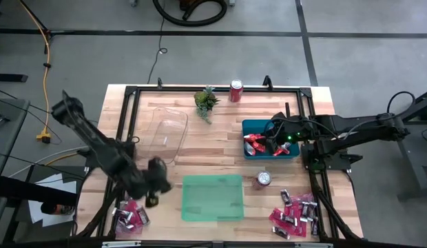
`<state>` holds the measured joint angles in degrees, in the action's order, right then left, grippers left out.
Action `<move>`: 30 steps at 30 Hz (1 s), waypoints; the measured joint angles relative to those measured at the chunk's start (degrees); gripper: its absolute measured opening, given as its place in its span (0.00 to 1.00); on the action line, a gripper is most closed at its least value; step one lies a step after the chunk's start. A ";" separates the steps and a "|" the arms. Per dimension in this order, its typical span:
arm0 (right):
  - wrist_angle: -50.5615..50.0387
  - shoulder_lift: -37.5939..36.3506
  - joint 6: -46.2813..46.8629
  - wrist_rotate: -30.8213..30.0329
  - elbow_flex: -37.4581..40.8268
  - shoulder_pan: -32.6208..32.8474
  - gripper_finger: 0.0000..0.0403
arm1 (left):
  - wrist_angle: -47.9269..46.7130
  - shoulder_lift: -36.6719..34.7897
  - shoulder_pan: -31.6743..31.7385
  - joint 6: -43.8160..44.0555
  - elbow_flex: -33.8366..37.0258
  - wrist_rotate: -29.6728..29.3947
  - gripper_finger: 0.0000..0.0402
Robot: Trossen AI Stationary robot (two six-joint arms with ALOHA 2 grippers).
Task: Sort candy
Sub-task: Put the brown chocolate bar into the transparent bin
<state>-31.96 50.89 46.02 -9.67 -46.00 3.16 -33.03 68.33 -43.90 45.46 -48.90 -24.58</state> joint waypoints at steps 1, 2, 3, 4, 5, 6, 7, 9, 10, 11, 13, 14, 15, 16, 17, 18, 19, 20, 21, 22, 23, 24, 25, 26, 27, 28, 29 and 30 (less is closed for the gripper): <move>0.00 0.00 0.00 0.02 0.00 0.00 0.62 | 1.63 -2.30 1.44 -0.34 0.00 -4.05 0.01; 0.00 0.00 0.01 0.01 0.00 0.00 0.62 | 3.53 -4.39 3.00 -1.32 -0.02 -7.95 0.01; 0.00 0.00 0.15 0.00 0.00 0.00 0.62 | 4.59 -6.04 4.55 -3.04 -0.04 -11.56 0.00; 0.00 0.00 0.17 0.00 0.00 0.00 0.62 | 5.55 -7.73 6.54 -5.60 -0.04 -14.79 0.00; 0.00 0.00 0.17 0.00 0.00 0.00 0.62 | 6.39 -8.98 8.52 -8.21 -0.04 -17.32 0.00; 0.00 0.00 0.22 -0.02 0.00 0.00 0.62 | 6.69 -10.09 10.62 -10.70 -0.04 -19.08 0.00; 0.02 0.00 0.26 -0.02 0.00 0.00 0.62 | 6.38 -11.26 12.79 -12.72 -0.04 -20.27 0.00; 0.00 0.00 0.37 -0.02 0.00 0.00 0.62 | 6.41 -13.11 17.38 -15.98 -0.04 -21.37 0.00; 0.02 0.00 0.39 -0.04 0.00 0.00 0.62 | 6.24 -14.01 19.89 -17.53 -0.02 -21.48 0.00; 0.00 0.00 0.42 -0.06 0.00 0.00 0.62 | 6.16 -14.83 22.12 -18.90 -0.02 -21.39 0.00; 0.01 0.00 0.42 -0.15 0.00 0.00 0.62 | 5.85 -16.02 26.67 -21.30 -0.04 -20.25 0.00; 0.02 0.00 0.44 -0.15 0.00 0.00 0.62 | 5.29 -16.43 28.96 -22.17 -0.02 -19.06 0.00; 0.01 0.00 0.43 -0.15 0.00 -0.01 0.62 | 4.75 -16.65 31.04 -22.87 0.14 -17.67 0.00; 0.02 0.00 0.44 -0.15 0.00 -0.02 0.62 | 4.59 -16.72 33.20 -23.40 0.59 -15.75 0.00; 0.02 0.00 0.43 -0.15 0.00 -0.02 0.62 | 4.18 -16.70 35.35 -23.71 1.23 -13.65 0.00; 0.02 0.00 0.44 -0.15 0.00 -0.02 0.62 | 3.65 -16.63 37.32 -24.07 2.12 -11.26 0.00; 0.02 0.00 0.44 -0.15 0.00 -0.02 0.62 | 3.61 -16.63 39.04 -24.15 3.32 -8.78 0.00; 0.02 0.00 0.43 -0.15 0.00 -0.02 0.62 | 4.03 -16.63 40.57 -24.08 4.67 -6.36 0.00; 0.02 0.00 0.44 -0.13 0.00 -0.02 0.62 | 4.51 -16.63 41.93 -23.53 6.11 -4.14 0.00; 0.02 0.00 0.47 -0.13 0.00 -0.02 0.62 | 4.84 -16.63 43.01 -23.03 7.67 -2.04 0.00; 0.02 0.00 0.52 -0.13 0.00 -0.02 0.62 | 5.15 -16.63 43.74 -22.21 9.32 -0.14 0.00; 0.02 0.00 0.55 -0.13 0.00 -0.02 0.62 | 5.68 -16.61 44.22 -21.61 10.94 1.54 0.00; 0.02 0.00 0.55 -0.12 0.00 -0.02 0.62 | 6.39 -16.64 44.40 -21.07 12.34 2.95 0.00; 0.02 0.00 0.57 -0.11 0.00 -0.02 0.62 | 6.98 -16.95 44.37 -20.70 13.60 3.90 0.00; 0.02 0.00 0.59 -0.11 0.00 -0.02 0.62 | 6.99 -17.35 44.27 -20.30 14.70 4.54 0.00; 0.02 0.00 0.61 -0.11 0.00 -0.02 0.62 | 7.12 -17.58 44.06 -19.70 15.69 4.71 0.00; 0.02 0.00 0.61 -0.09 0.00 -0.02 0.62 | 7.20 -17.68 43.90 -18.75 16.71 4.69 0.00; 0.02 0.00 0.66 -0.10 0.00 -0.02 0.62 | 6.91 -17.75 43.73 -17.78 17.73 4.58 0.00</move>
<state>-31.94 50.89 46.68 -9.77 -46.00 3.14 -26.12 50.58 -0.16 27.68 -31.17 -20.00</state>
